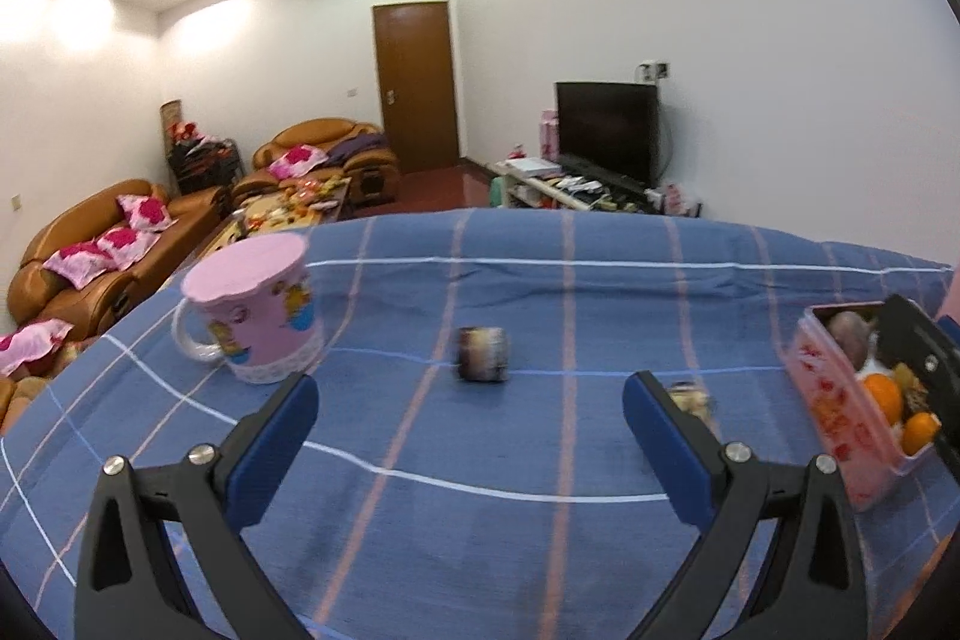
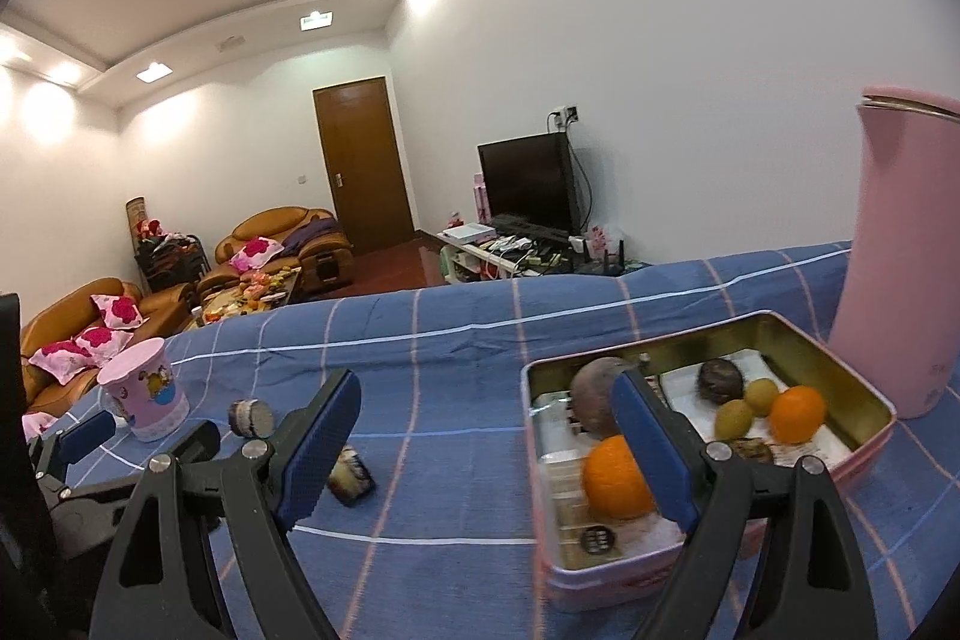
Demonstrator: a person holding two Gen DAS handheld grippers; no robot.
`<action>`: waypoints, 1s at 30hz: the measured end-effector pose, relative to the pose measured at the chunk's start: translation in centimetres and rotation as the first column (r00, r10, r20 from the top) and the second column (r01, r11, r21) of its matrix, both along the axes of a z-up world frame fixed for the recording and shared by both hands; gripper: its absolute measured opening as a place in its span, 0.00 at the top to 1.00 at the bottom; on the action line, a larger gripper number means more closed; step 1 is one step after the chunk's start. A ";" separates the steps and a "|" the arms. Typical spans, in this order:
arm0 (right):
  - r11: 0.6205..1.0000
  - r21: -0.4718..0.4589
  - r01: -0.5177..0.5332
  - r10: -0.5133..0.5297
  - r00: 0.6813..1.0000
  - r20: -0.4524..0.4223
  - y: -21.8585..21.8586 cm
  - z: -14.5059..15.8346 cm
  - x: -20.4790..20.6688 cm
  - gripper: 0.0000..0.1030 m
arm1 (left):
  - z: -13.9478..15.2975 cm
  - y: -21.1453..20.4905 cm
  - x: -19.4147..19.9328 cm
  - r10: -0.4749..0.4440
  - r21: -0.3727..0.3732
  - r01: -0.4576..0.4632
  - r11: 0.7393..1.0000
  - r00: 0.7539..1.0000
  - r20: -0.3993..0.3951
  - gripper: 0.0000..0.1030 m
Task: Organize fruits
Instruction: 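Move both open tools away from the tin toward the can and wrapped item, then grasp the wrapped snack with the right tool while the left tool grasps the small can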
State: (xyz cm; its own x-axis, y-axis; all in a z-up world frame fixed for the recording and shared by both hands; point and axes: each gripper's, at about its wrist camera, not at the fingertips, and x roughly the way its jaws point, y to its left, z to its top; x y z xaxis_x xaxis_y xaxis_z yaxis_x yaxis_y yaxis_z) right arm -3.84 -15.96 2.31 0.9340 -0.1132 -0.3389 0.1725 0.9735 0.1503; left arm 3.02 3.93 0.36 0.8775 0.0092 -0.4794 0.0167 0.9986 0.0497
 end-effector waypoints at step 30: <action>0.963 0.042 -0.268 0.251 0.823 -0.510 6.6 -6.1 11.5 0.57 | -1.7 4.5 3.3 0.106 -0.013 -0.109 0.994 0.981 -0.160 0.00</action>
State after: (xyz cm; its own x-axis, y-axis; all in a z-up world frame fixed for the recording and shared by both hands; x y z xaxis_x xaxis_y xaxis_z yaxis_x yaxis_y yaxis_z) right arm 7.65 -9.32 -3.76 0.6285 0.0907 -0.7725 -0.0431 0.9957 0.0818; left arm 6.29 8.43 -1.32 0.7844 0.0878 -0.6140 -0.0850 0.9958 0.0337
